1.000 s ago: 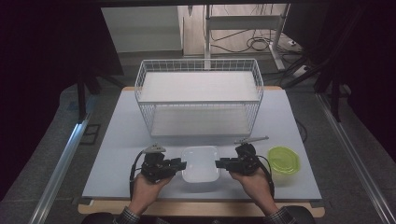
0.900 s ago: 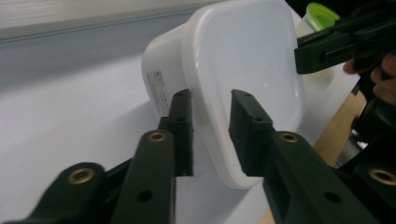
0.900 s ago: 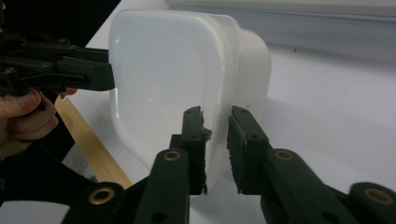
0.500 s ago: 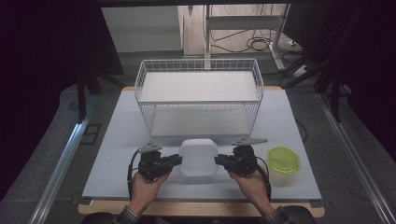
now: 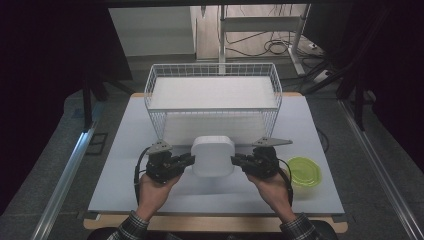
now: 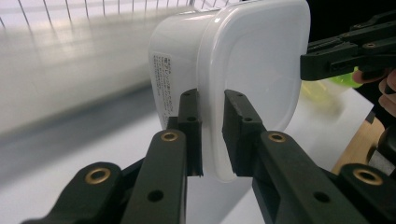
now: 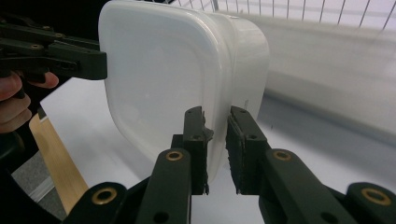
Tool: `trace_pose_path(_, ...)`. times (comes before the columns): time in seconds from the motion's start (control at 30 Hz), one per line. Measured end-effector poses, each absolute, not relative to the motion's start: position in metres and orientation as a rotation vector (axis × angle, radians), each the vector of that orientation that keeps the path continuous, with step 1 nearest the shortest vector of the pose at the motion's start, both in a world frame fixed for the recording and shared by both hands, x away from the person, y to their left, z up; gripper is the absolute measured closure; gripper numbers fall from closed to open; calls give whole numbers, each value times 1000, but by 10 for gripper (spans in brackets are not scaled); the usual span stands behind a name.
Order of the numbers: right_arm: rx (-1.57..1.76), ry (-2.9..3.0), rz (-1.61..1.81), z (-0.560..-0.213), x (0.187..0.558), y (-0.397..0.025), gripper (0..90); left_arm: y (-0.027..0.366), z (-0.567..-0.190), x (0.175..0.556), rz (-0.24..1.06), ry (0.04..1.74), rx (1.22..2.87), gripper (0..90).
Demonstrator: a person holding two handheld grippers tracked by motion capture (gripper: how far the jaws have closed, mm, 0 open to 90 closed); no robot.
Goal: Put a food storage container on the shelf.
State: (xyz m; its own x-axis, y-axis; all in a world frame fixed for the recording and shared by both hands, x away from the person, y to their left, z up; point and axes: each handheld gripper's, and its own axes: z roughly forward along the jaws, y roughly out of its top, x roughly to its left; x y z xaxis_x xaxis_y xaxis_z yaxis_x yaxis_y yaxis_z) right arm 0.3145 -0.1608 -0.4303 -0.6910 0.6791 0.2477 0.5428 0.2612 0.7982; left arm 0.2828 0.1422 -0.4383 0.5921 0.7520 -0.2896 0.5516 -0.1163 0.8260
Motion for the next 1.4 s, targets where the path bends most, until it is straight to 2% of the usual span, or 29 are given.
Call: trace_pose_path(1.4,1119,2230,1521,-340,354,-154,777,149,-341,324,358,988,1715,787)
